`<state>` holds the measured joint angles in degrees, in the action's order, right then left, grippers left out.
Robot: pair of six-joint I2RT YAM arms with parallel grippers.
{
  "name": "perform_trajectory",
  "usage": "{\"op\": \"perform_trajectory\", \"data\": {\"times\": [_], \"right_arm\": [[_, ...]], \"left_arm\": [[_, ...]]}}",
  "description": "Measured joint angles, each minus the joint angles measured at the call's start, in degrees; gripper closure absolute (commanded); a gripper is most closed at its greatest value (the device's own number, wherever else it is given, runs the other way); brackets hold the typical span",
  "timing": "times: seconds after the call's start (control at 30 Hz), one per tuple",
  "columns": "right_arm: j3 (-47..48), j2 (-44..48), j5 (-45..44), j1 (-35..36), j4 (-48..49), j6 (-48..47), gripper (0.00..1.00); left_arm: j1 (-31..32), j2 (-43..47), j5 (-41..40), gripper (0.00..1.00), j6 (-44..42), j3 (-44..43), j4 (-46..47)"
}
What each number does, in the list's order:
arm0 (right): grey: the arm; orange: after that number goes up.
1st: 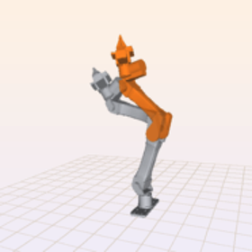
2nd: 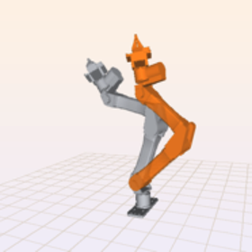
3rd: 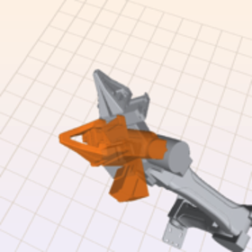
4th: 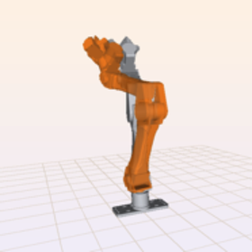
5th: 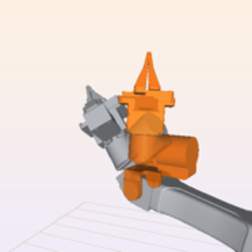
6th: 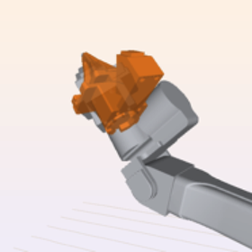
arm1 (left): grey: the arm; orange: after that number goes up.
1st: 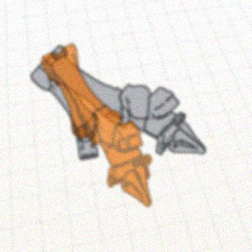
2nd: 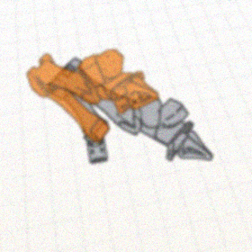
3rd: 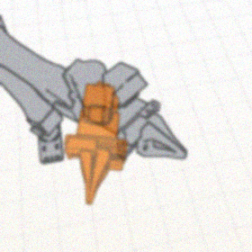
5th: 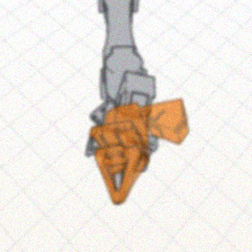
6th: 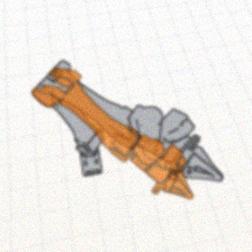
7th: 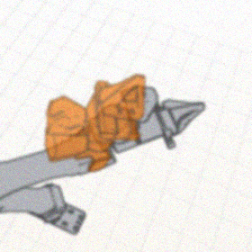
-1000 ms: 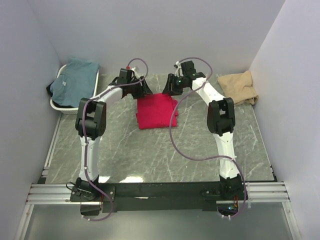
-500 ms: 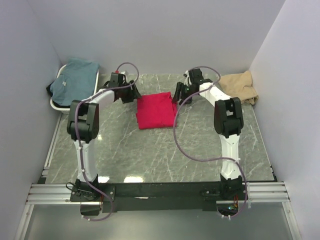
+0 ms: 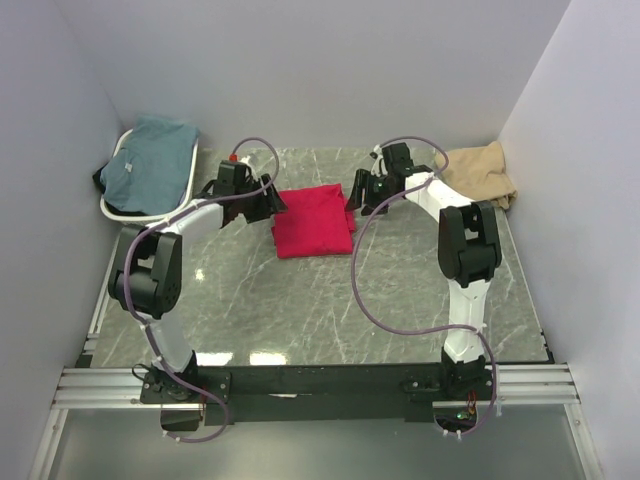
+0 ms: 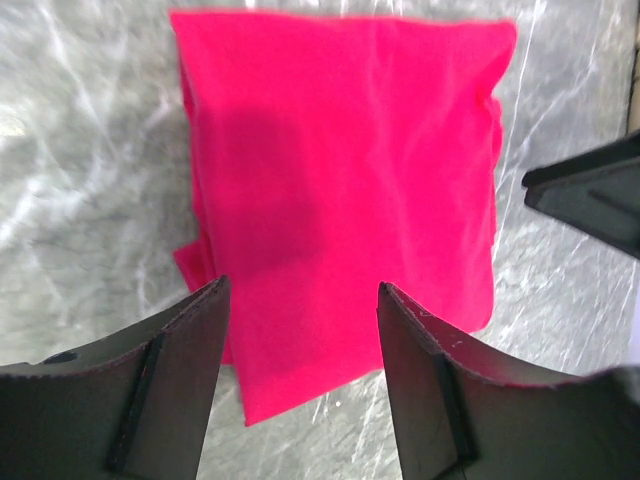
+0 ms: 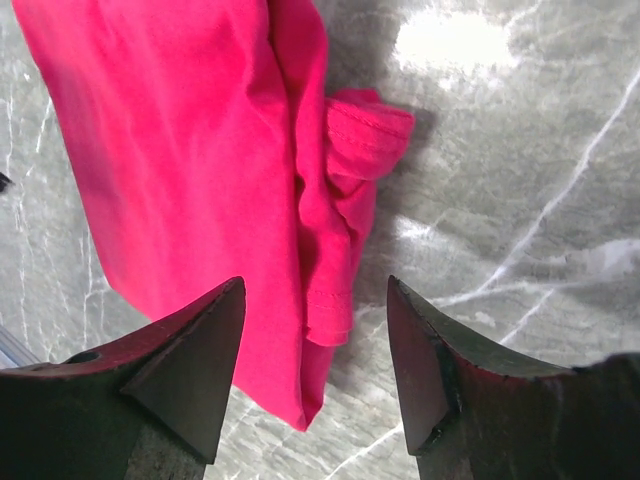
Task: Fold and stack the t-shirts
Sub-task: Fold the tshirt
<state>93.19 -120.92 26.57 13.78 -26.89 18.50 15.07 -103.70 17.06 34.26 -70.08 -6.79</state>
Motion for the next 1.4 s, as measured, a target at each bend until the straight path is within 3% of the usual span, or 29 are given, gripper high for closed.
{"op": "perform_trajectory", "data": {"times": [0.73,0.93,1.03,1.13,1.3,1.4], "right_arm": [[9.4,-10.82,4.61,1.25,0.46,0.11,0.32],[9.51,-10.82,6.69,2.47,0.55,0.07,0.37],[9.25,-10.82,8.66,3.41,1.31,0.33,0.41],[6.86,-10.82,12.81,4.11,4.81,1.73,0.52],[0.26,-10.78,20.33,3.91,12.79,7.08,0.57],[-2.75,-10.78,23.52,3.82,18.4,10.69,0.8]], "left_arm": [[1.68,-5.14,-0.04,0.35,0.96,2.32,1.7],[2.14,-6.05,0.0,0.35,1.05,2.32,2.25],[2.4,-6.88,0.15,0.35,1.16,2.23,2.67],[2.54,-7.43,0.85,0.35,1.44,2.01,3.17],[2.6,-8.04,1.84,0.35,1.84,1.66,4.07],[2.6,-8.44,2.32,0.35,1.97,1.42,4.39]]}}
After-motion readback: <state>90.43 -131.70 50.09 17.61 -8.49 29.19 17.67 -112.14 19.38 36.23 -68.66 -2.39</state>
